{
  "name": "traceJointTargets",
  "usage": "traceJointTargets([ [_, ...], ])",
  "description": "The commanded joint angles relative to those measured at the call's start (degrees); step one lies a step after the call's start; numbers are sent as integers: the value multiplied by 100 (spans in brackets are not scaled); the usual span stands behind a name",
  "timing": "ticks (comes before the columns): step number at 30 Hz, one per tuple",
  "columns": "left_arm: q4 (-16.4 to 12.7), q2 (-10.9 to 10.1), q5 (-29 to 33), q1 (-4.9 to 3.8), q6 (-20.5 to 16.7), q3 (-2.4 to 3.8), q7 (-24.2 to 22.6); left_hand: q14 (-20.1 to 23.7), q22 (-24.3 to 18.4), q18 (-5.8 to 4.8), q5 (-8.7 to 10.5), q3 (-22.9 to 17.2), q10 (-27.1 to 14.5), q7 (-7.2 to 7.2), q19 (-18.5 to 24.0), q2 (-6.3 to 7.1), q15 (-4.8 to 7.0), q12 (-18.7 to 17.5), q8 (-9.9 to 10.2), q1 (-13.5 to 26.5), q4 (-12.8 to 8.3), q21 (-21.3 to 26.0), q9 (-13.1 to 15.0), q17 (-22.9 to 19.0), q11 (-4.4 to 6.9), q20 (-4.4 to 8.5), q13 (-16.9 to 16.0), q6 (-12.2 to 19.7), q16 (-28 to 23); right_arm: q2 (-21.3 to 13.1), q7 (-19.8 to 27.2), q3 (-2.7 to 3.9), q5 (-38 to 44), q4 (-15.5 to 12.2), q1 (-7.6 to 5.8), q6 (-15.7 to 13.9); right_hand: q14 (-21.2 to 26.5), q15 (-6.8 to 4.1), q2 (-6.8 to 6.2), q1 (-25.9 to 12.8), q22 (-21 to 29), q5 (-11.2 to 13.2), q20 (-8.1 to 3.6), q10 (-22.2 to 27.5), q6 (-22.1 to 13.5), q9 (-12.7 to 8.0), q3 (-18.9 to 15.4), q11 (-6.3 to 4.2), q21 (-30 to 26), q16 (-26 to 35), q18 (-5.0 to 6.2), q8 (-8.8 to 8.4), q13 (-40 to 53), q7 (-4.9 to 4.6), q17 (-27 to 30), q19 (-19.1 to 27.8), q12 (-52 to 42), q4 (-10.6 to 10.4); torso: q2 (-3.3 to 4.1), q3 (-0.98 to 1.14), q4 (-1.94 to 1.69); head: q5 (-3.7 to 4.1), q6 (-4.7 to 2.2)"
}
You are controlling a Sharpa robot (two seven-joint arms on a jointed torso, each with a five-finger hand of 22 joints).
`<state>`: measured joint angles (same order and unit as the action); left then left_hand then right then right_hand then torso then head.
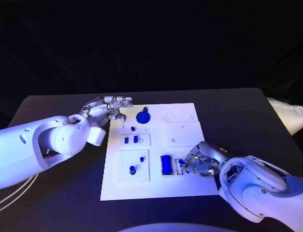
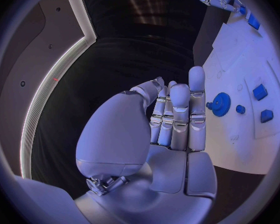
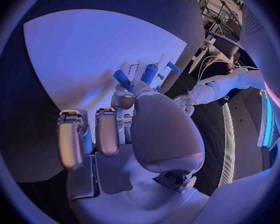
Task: Assemble the parts on the task board
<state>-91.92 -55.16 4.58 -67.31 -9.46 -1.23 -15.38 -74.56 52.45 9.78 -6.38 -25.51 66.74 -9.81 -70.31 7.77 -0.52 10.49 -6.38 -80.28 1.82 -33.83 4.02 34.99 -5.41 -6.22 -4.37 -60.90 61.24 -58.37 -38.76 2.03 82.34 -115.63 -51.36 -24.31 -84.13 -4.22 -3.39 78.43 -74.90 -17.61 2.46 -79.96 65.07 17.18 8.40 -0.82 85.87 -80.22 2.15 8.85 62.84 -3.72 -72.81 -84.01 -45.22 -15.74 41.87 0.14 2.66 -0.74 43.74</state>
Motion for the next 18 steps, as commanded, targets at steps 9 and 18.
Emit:
traceJointTargets([
  [9, -28, 8, -18, 1, 106, 3, -10, 55, -6, 55, -2, 23, -29, 3, 27, -40, 5, 24, -38, 31, 2, 26, -9, -6, 1, 3, 8, 47, -39, 143, -132, -1, 78, 75, 2, 391, -310, -16, -33, -293, -1059, -312, -23, -67, 123, 52, -90, 4, 16, -35, -68, -8, 34, 4, -47, -204, -28, -71, -1, 3, 3, -19, 7],
  [18, -37, 7, -29, 1, 140, 3, 11, 55, -6, 55, -2, 23, -29, 3, 27, -40, 5, 24, -38, 31, 2, 26, -9, -6, 1, 3, 8, 47, -39, 195, -208, -1, 190, 106, 1, 553, -330, -46, 74, -794, -1101, -784, -48, -192, 257, 139, -390, -33, 50, -106, -81, 35, 243, 57, -168, -241, -336, -87, 0, 5, 8, -19, 14],
])
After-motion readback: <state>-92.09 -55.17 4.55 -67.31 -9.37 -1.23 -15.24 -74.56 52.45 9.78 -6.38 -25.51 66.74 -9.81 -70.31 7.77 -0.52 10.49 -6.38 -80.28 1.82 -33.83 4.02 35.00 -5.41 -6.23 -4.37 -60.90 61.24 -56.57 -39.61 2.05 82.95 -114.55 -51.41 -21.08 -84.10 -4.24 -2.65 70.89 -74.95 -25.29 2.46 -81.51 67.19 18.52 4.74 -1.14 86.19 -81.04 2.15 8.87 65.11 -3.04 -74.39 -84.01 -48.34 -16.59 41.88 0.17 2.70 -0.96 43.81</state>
